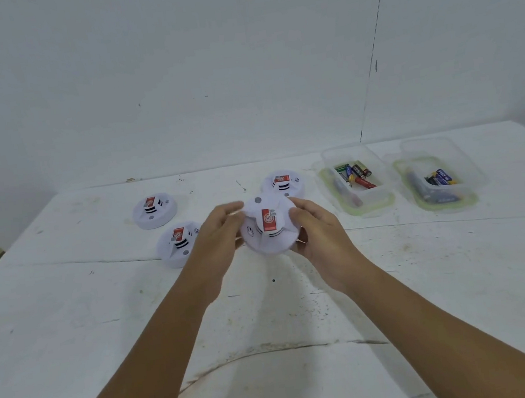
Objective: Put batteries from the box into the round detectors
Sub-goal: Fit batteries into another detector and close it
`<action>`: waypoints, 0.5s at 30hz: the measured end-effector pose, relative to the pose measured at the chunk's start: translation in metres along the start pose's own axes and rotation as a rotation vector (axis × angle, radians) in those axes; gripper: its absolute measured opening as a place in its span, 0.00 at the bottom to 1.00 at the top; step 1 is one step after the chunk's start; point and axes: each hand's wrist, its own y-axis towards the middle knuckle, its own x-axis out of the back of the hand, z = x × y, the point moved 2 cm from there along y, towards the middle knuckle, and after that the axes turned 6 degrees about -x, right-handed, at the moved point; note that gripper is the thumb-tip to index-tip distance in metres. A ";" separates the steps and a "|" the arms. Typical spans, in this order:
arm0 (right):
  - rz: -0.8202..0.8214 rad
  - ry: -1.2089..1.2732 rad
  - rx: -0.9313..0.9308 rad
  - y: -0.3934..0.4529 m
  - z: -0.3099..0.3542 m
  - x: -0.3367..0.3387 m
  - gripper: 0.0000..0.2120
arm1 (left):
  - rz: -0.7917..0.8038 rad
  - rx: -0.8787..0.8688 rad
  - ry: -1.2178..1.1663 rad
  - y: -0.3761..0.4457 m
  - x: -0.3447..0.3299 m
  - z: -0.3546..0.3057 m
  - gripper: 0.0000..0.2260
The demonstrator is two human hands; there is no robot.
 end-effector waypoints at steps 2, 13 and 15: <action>0.007 -0.023 -0.003 -0.002 0.000 0.001 0.14 | 0.045 0.053 -0.051 -0.006 0.003 0.002 0.10; 0.005 -0.277 0.013 -0.003 -0.002 0.001 0.10 | 0.235 0.164 0.005 -0.010 0.013 0.003 0.08; -0.039 -0.173 -0.014 -0.001 -0.008 0.002 0.12 | 0.152 0.192 -0.106 -0.011 0.012 0.006 0.07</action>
